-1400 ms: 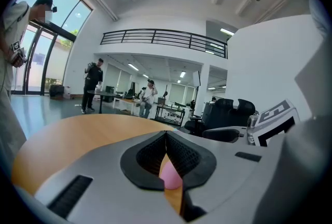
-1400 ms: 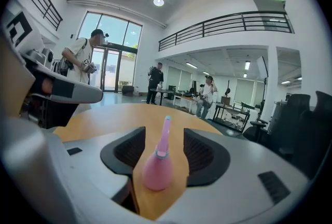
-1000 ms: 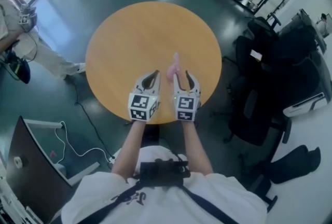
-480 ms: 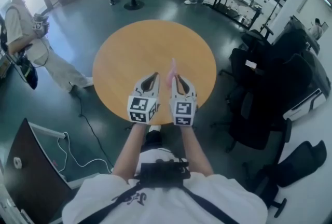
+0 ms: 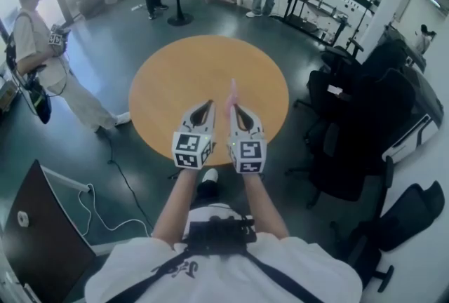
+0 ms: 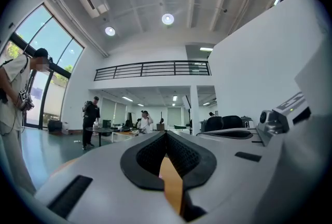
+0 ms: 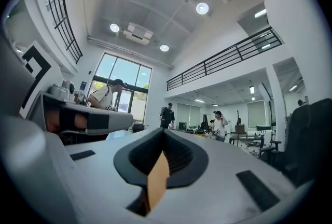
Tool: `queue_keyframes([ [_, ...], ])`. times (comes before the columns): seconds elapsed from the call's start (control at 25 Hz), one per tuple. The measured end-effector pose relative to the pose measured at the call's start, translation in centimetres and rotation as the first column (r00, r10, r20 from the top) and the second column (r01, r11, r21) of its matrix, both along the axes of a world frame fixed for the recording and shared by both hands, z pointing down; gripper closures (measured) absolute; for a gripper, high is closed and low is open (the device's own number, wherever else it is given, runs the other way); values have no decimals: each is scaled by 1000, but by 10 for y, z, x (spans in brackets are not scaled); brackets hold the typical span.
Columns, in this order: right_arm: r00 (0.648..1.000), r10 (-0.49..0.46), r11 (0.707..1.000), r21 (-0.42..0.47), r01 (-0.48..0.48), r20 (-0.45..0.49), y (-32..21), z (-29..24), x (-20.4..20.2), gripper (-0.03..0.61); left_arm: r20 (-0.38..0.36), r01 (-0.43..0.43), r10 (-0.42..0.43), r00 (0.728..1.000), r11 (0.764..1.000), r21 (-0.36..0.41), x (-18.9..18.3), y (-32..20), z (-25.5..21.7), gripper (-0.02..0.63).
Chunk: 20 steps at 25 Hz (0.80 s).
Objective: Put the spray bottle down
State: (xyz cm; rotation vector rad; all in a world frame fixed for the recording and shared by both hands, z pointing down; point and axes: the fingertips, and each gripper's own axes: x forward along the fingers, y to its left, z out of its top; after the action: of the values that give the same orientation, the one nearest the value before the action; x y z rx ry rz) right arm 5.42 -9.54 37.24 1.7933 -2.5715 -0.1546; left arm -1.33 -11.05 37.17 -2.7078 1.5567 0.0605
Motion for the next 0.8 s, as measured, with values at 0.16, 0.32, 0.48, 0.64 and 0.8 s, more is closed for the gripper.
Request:
queue_keyframes([
  [0.16, 1000, 16, 1000, 11, -16, -26, 15, 0, 2, 566, 3, -3, 3, 1000, 1000, 7, 1, 15, 0, 601],
  [0.32, 999, 29, 999, 19, -29, -13, 24, -3, 8, 566, 11, -8, 8, 1000, 1000, 20, 4, 27, -4, 601],
  [0.48, 1000, 27, 999, 30, -27, 2, 31, -9, 11, 566, 17, -8, 8, 1000, 999, 31, 3, 37, -6, 601],
  [0.64, 1000, 28, 999, 47, -28, 6, 38, -14, 15, 566, 27, -13, 12, 1000, 999, 37, 7, 45, -7, 601],
  [0.8, 999, 41, 997, 59, -41, 14, 40, -18, 18, 566, 45, -29, 27, 999, 998, 48, 10, 51, -9, 601],
])
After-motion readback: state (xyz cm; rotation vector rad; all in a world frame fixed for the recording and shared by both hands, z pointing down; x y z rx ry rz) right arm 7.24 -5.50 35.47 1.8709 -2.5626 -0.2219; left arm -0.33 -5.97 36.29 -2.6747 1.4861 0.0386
